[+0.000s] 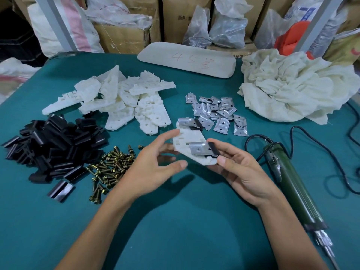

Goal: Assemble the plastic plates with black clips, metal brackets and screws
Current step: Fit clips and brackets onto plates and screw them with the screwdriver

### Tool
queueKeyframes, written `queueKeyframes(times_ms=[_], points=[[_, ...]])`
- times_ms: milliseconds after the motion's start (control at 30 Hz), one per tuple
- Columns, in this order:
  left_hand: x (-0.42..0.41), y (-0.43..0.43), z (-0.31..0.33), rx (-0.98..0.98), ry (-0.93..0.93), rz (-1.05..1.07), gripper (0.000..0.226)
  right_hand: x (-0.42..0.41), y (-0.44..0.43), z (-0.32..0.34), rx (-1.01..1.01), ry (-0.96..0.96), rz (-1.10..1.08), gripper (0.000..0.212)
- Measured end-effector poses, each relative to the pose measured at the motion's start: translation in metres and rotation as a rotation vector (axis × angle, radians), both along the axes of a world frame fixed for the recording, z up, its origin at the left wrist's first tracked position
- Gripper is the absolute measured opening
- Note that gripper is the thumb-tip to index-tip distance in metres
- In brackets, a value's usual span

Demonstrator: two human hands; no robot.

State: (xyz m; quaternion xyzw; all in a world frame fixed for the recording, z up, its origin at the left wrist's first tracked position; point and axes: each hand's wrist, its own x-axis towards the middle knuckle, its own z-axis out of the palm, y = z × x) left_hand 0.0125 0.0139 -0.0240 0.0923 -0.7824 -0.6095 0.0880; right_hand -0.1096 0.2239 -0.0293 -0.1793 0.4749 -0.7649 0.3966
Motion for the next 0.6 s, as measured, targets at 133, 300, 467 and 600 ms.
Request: queueKeyframes(times_ms=[133,300,467,600], points=[[0.000,0.001,0.015,-0.654,0.228,0.227,0.028,-0.004,0.010,0.002,0.049,-0.056,0.017,0.040],[-0.003,-0.001,0.029,-0.450,0.128,0.008,0.025,-0.014,0.020,0.001,0.166,0.013,-0.087,0.029],[-0.028,0.016,0.015,-0.378,-0.157,-0.120,0.025,-0.016,0.010,0.001,0.288,0.135,-0.302,0.022],[-0.026,0.005,0.012,-0.580,-0.096,-0.009,0.028,-0.013,-0.011,0.009,0.479,0.502,-0.341,0.020]])
